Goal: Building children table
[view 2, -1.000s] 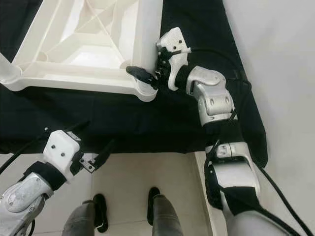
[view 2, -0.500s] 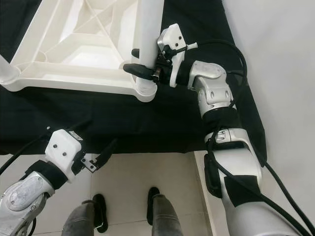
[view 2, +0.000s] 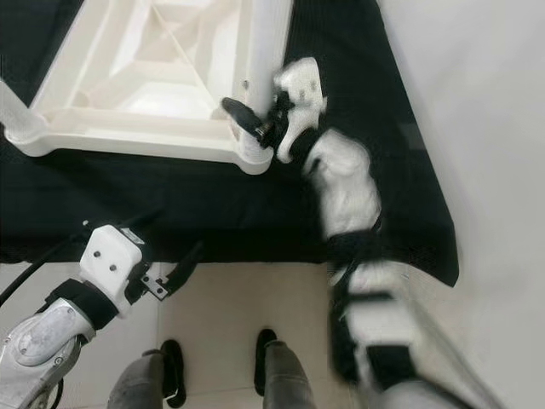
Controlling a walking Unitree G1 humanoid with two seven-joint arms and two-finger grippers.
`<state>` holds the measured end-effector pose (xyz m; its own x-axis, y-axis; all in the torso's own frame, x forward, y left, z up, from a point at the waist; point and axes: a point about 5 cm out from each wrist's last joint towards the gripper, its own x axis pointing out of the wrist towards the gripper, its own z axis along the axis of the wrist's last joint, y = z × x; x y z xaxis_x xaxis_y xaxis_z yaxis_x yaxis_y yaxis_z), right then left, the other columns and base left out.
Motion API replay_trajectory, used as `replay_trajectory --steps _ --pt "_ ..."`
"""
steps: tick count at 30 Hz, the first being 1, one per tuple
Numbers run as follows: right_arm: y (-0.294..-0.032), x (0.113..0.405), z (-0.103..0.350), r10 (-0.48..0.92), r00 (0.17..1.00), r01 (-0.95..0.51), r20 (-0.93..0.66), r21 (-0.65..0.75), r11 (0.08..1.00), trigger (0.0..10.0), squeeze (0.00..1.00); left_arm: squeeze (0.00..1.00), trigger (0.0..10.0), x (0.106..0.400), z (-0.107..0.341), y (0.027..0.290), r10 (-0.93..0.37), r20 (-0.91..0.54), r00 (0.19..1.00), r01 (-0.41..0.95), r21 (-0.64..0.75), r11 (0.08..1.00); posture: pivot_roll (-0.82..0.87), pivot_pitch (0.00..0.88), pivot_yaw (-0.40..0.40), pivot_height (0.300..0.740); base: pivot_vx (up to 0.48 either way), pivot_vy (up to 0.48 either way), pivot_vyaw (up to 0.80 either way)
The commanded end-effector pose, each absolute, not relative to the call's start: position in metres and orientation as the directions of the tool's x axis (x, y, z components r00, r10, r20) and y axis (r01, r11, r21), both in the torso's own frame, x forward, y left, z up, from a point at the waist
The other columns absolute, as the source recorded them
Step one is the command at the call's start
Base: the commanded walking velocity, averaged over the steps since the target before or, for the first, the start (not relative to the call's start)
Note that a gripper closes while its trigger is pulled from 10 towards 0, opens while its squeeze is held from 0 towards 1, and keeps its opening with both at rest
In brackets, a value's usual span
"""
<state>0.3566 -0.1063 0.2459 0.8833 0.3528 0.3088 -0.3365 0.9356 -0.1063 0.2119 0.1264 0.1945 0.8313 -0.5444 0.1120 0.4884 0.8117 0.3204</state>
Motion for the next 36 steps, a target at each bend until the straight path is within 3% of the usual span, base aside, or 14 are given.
replay_trajectory --steps 1,4,12,13,14,15,20,21,22,25,34,35,36 --pt "-0.107 0.349 0.19 0.256 0.964 -0.249 0.073 -0.097 0.964 0.0 0.0 0.0 10.0 0.211 0.188 0.126 -0.552 0.085 0.83 0.506 0.301 0.808 0.06 0.335 -0.066 0.74 0.0 0.0 0.0" --pt "-0.093 0.349 0.188 0.299 0.952 -0.293 0.068 -0.08 0.953 0.0 0.0 0.0 10.0 0.212 0.188 0.125 -0.554 0.087 0.828 0.508 0.302 0.806 0.06 0.327 -0.066 0.74 0.0 0.0 0.0" --pt "-0.095 0.358 0.2 0.289 0.955 -0.28 0.074 -0.105 0.954 0.0 0.0 0.0 10.0 0.214 0.188 0.125 -0.553 0.092 0.828 0.504 0.308 0.807 0.06 0.318 -0.072 0.74 0.0 0.0 0.0" --pt "-0.095 0.358 0.203 0.293 0.952 -0.281 0.085 -0.122 0.952 10.0 0.0 0.0 10.0 0.214 0.188 0.125 -0.553 0.091 0.828 0.504 0.308 0.807 0.06 0.308 -0.074 0.74 0.0 0.0 0.0" --pt "-0.094 0.358 0.207 0.339 0.936 -0.326 0.099 -0.123 0.937 10.0 0.66 0.0 10.0 0.214 0.187 0.124 -0.553 0.091 0.828 0.504 0.309 0.807 0.06 0.303 -0.075 0.74 0.0 0.0 0.0" --pt "-0.095 0.358 0.211 0.371 0.922 -0.357 0.114 -0.125 0.926 10.0 1.0 0.0 10.0 0.214 0.187 0.124 -0.553 0.091 0.828 0.504 0.309 0.806 0.06 0.303 -0.075 0.74 0.0 0.0 0.0" --pt "-0.093 0.362 0.229 0.516 0.841 -0.504 0.165 -0.109 0.857 10.0 1.0 0.0 10.0 0.214 0.186 0.123 -0.554 0.094 0.827 0.505 0.31 0.806 0.08 0.292 -0.082 0.74 0.0 0.0 0.0" --pt "-0.092 0.363 0.234 0.576 0.798 -0.565 0.176 -0.114 0.817 10.0 0.33 0.0 10.0 0.214 0.187 0.123 -0.553 0.095 0.828 0.504 0.31 0.806 0.08 0.292 -0.082 0.74 0.0 0.0 0.0" --pt "-0.092 0.362 0.237 0.67 0.722 -0.656 0.172 -0.14 0.742 10.0 0.0 0.0 10.0 0.214 0.186 0.123 -0.552 0.095 0.828 0.502 0.31 0.807 0.08 0.282 -0.08 0.74 0.0 0.0 0.0" --pt "-0.098 0.363 0.241 0.796 0.594 -0.765 0.121 -0.223 0.604 10.0 0.0 0.0 10.0 0.214 0.187 0.123 -0.55 0.095 0.829 0.5 0.312 0.808 0.09 0.287 -0.08 0.74 0.0 0.0 0.0" --pt "-0.107 0.37 0.266 0.899 0.432 -0.855 0.08 -0.281 0.436 10.0 0.0 0.0 10.0 0.214 0.187 0.123 -0.546 0.097 0.832 0.495 0.317 0.809 0.09 0.289 -0.089 0.74 0.0 0.0 0.0" --pt "-0.108 0.372 0.274 0.936 0.346 -0.894 0.068 -0.28 0.351 10.0 0.0 0.0 10.0 0.214 0.187 0.123 -0.545 0.098 0.833 0.493 0.318 0.81 0.1 0.29 -0.093 0.74 0.0 0.0 0.0" --pt "-0.108 0.372 0.276 0.943 0.327 -0.9 0.058 -0.287 0.329 10.0 0.0 0.0 10.0 0.214 0.187 0.123 -0.545 0.099 0.832 0.493 0.318 0.81 0.1 0.29 -0.093 0.74 0.0 0.0 0.0"
